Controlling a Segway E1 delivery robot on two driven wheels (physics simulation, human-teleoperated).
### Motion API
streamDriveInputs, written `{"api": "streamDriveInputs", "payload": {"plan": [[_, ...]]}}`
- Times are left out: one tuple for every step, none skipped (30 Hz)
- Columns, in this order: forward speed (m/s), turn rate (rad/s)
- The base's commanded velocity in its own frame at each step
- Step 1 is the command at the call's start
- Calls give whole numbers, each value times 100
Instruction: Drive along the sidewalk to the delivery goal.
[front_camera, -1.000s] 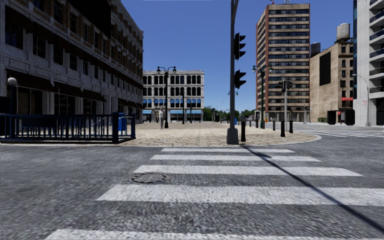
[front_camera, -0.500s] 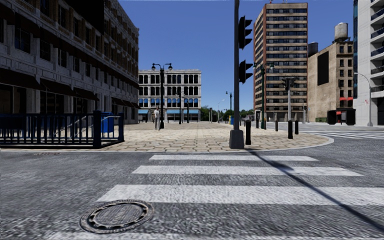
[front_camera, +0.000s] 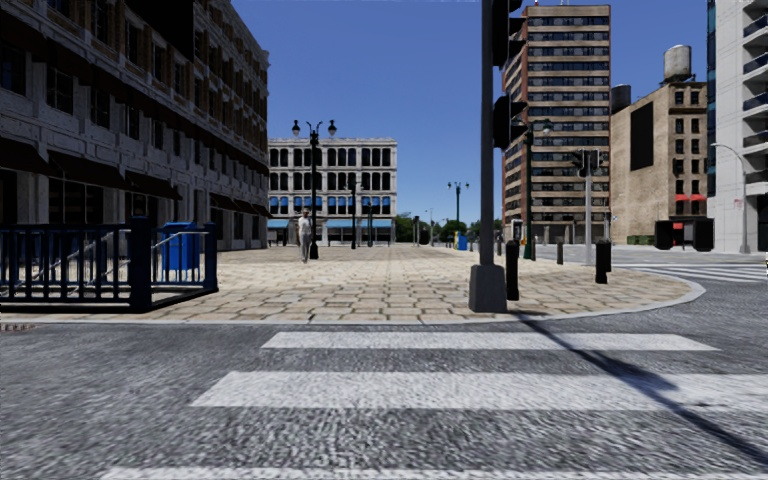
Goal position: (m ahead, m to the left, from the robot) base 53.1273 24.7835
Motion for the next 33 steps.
{"api": "streamDriveInputs", "payload": {"plan": [[200, -26], [200, -26], [200, -26], [200, -26], [200, -26], [200, -26], [200, 0], [200, 0], [200, 0], [200, 0], [200, 0], [200, 0], [200, 0], [200, 0], [200, 0], [200, 0], [200, 0], [200, 0], [200, 0], [200, 0], [200, 0], [200, 0], [200, 0], [200, 0], [200, 0], [200, 0], [200, 0], [200, 0], [200, 0], [200, 0], [200, 0], [200, 0], [200, 0]]}}
